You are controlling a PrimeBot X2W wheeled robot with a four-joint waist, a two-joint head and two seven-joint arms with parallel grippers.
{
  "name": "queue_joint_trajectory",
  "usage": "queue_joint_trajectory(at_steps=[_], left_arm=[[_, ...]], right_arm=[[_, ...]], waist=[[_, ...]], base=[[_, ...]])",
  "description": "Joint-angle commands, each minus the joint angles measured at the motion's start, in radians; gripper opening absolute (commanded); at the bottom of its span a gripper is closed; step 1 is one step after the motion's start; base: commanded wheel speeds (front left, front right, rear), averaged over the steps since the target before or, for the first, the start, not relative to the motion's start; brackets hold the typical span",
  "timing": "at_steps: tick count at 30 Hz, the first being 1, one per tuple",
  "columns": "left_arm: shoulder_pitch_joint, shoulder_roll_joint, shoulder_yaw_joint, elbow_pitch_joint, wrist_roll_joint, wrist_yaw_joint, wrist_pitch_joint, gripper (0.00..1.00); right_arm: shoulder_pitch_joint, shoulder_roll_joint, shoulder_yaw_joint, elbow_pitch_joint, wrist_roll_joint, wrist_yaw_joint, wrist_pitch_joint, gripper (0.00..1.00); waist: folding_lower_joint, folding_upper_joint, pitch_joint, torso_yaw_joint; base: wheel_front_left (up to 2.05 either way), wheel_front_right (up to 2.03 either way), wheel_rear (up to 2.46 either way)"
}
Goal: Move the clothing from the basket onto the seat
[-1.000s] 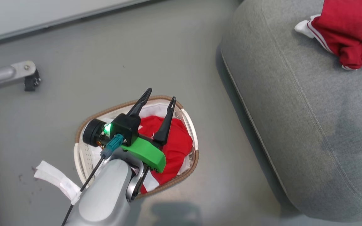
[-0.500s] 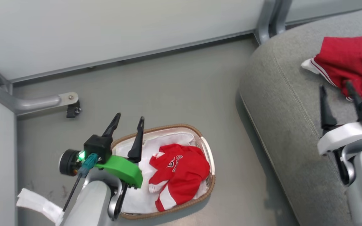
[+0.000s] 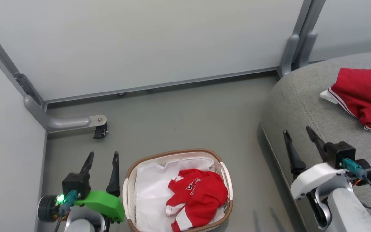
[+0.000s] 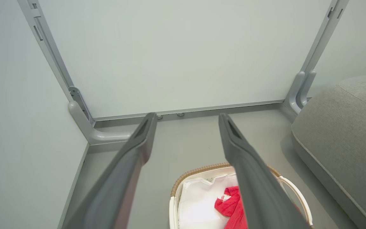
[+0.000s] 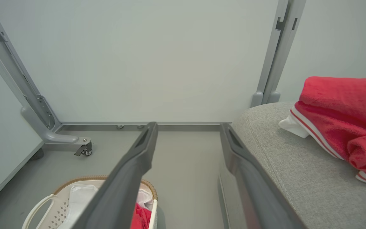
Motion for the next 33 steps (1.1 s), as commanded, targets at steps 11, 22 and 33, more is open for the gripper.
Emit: queue_joint_trajectory(at_steps=[11, 22, 33], left_arm=[[0.118, -0.002, 0.115, -0.026, 0.013, -0.004, 0.001, 1.0], [0.086, -0.004, 0.084, -0.028, -0.051, -0.017, 0.001, 1.0], [-0.115, -0.003, -0.06, 0.045, -0.091, -0.024, 0.001, 1.0]], right_arm=[[0.103, 0.014, 0.008, -0.011, 0.03, -0.001, 0.0, 1.0], [0.051, 0.023, 0.026, -0.05, 0.019, -0.001, 0.0, 1.0], [-0.083, 0.04, 0.077, -0.133, 0.038, -0.001, 0.0, 1.0]], waist=[[0.0001, 0.0, -0.038, 0.016], [0.0001, 0.0, 0.039, -0.015], [0.0001, 0.0, 0.261, -0.114]], base=[[0.0, 0.0, 0.0], [0.0, 0.0, 0.0], [0.0, 0.0, 0.0]])
